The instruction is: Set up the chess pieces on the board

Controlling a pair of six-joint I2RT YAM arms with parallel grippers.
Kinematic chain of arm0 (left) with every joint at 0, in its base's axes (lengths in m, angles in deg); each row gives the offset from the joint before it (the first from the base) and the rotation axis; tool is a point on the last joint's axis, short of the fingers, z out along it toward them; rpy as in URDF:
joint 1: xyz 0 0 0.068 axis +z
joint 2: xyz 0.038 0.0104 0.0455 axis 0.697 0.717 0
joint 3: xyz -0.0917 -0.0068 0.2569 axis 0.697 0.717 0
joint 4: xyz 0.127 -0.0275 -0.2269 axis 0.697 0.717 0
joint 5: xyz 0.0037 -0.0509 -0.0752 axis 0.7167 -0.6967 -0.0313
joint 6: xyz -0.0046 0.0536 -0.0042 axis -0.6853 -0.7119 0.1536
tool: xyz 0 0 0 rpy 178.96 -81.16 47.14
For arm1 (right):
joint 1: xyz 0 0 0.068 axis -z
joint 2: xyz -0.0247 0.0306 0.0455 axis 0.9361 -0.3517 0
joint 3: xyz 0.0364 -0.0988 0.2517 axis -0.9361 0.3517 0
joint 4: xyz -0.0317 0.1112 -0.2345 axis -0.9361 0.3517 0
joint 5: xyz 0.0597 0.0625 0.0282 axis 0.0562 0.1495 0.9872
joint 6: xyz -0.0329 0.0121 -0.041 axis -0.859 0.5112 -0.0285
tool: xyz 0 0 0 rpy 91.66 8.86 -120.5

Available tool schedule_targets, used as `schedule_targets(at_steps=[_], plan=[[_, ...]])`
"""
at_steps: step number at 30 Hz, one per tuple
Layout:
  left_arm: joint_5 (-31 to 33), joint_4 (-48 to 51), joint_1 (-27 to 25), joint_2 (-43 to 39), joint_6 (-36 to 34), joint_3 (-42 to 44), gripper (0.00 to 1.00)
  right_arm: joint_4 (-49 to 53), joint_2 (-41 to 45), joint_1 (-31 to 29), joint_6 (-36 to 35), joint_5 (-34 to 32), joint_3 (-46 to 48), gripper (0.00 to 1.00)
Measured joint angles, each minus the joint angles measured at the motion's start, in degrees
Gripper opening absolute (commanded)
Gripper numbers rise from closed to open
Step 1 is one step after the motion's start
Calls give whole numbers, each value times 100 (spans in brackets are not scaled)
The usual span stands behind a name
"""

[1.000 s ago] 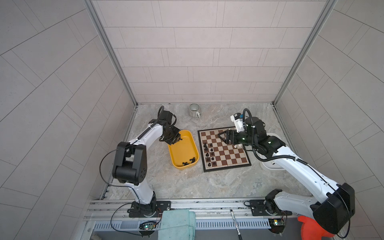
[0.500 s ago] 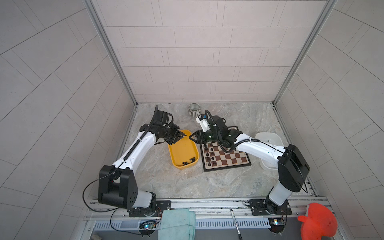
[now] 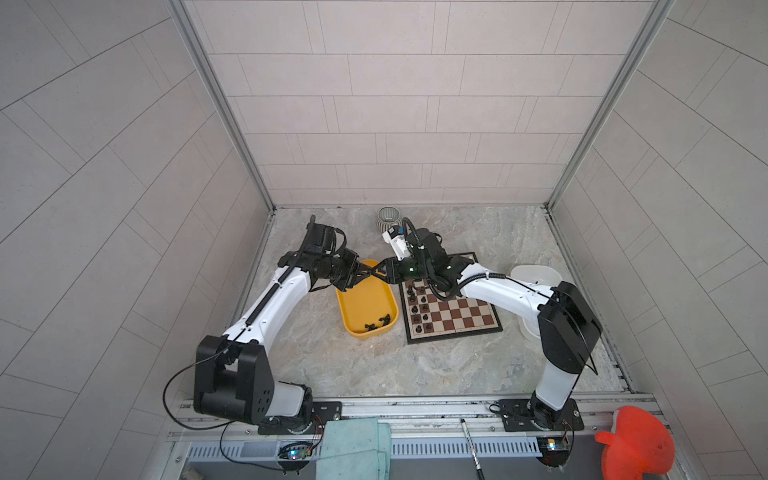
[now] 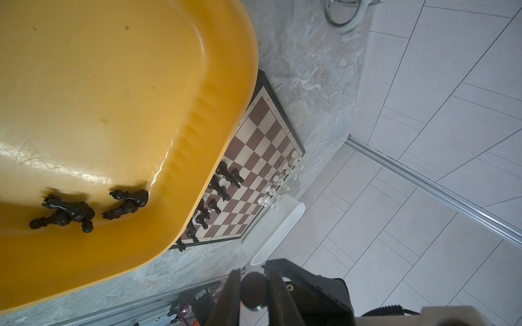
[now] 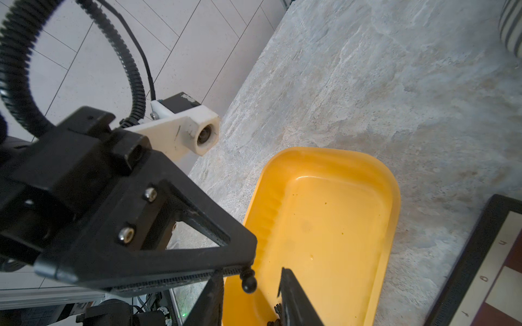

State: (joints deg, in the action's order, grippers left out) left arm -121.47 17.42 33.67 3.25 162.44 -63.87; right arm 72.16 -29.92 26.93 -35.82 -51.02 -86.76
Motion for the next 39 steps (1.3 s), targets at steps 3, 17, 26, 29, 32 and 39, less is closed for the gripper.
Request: schedule_targets(at_steps=[3, 17, 26, 29, 32, 39], plan=[[-26, -33, -2, -2, 44, 0, 21, -28, -15, -2, 31, 63, 0, 30], [-76, -203, -26, -70, 192, 68, 22, -155, -31, 4, 243, 219, 0, 3], [-87, -433, -50, -68, 76, 190, 100, 22, -26, 72, 37, 144, 0, 0], [74, -273, -48, 74, -420, -42, 100, 595, 125, 238, -201, -2, -59, 0], [393, 118, -50, 262, -1362, -483, 100, 1508, 278, 546, -518, -310, -400, 0], [1239, 1141, -168, 260, -3685, -966, 100, 3613, 177, 861, -1515, -1873, -1670, 0]])
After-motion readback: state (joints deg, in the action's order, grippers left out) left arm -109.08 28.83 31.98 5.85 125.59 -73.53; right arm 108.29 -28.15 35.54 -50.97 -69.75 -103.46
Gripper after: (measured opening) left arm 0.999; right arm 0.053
